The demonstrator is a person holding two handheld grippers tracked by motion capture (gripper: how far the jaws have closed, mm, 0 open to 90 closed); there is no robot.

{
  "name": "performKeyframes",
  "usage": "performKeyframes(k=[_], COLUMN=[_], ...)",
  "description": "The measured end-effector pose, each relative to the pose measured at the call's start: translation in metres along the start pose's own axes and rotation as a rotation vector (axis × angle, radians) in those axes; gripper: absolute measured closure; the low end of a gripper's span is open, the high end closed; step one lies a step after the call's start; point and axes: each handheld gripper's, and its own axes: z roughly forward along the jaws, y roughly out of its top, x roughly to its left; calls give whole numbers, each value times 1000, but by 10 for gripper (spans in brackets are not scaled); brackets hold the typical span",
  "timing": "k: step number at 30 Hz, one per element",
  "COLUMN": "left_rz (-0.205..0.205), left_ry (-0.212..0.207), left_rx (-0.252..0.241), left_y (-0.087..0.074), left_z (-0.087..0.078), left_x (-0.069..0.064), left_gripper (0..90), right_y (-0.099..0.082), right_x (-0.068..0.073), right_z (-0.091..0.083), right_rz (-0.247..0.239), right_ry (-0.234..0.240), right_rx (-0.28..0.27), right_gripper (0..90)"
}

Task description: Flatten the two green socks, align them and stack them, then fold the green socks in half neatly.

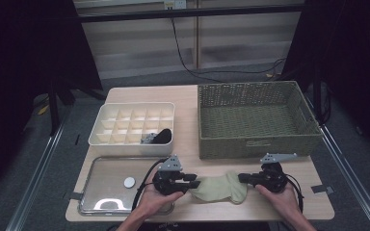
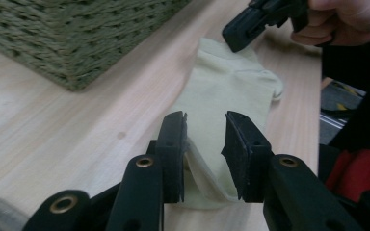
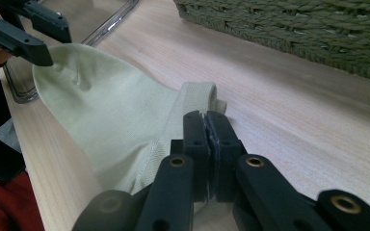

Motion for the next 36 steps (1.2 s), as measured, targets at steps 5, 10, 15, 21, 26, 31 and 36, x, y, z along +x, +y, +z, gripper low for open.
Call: performKeyframes(k=[5,10,15,21,26,31,36], left_rz=[8,10,19,23,20,19,13], left_ry=[-2,6,7,6,8,7,6], left_rx=[77,112,120,123,122,125,131], left_y=[-8,-13,-13,-14,-14,-15,-15], left_z=[12,20,22,22,22,21,20], left_x=[2,3,1,0,0,-1,0], left_gripper=[666,651,604,571,570,570,570], right_y=[0,0,2,6,6,3,1], right_x=[-2,-2,-4,-8,-8,-7,-7], right_z=[1,3,7,12,10,5,2], right_rz=[7,2,0,1,1,6,10], right_ry=[-2,0,-7,-12,-12,6,4], right_rx=[6,11,11,12,3,-9,-14], right_gripper=[872,865,866,858,822,750,724])
